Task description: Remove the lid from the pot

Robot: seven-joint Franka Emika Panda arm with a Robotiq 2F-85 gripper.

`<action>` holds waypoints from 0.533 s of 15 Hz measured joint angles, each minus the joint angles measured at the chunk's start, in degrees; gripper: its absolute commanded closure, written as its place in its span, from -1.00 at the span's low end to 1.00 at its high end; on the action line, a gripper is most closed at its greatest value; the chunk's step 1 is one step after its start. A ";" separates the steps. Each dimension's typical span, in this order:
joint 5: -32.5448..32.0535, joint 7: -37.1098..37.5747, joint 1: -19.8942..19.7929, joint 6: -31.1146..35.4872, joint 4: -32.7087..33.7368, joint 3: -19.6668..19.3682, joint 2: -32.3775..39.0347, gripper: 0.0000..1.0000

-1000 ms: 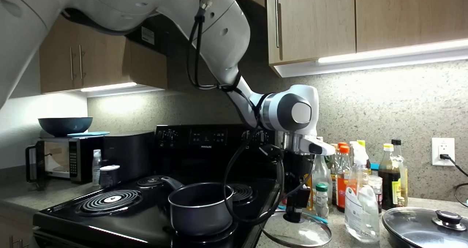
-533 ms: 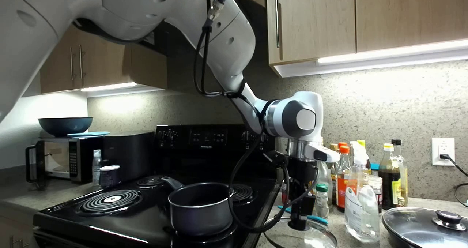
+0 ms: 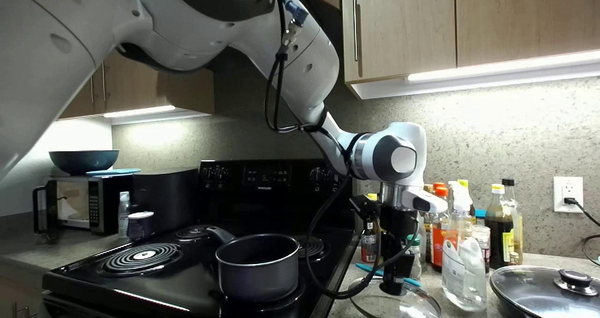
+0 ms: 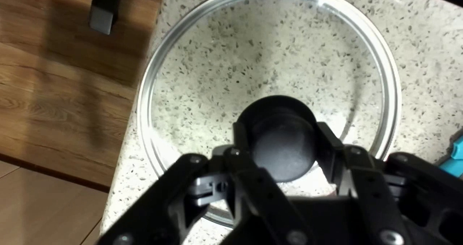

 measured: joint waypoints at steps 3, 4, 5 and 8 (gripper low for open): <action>0.93 0.00 -0.54 -0.70 2.01 0.07 1.41 0.05; 1.04 0.00 -0.67 -1.73 2.58 0.08 1.72 0.05; 1.13 0.00 -0.81 -2.48 3.02 0.11 1.95 0.05; 1.16 0.00 -0.93 -2.69 3.25 0.13 2.13 0.55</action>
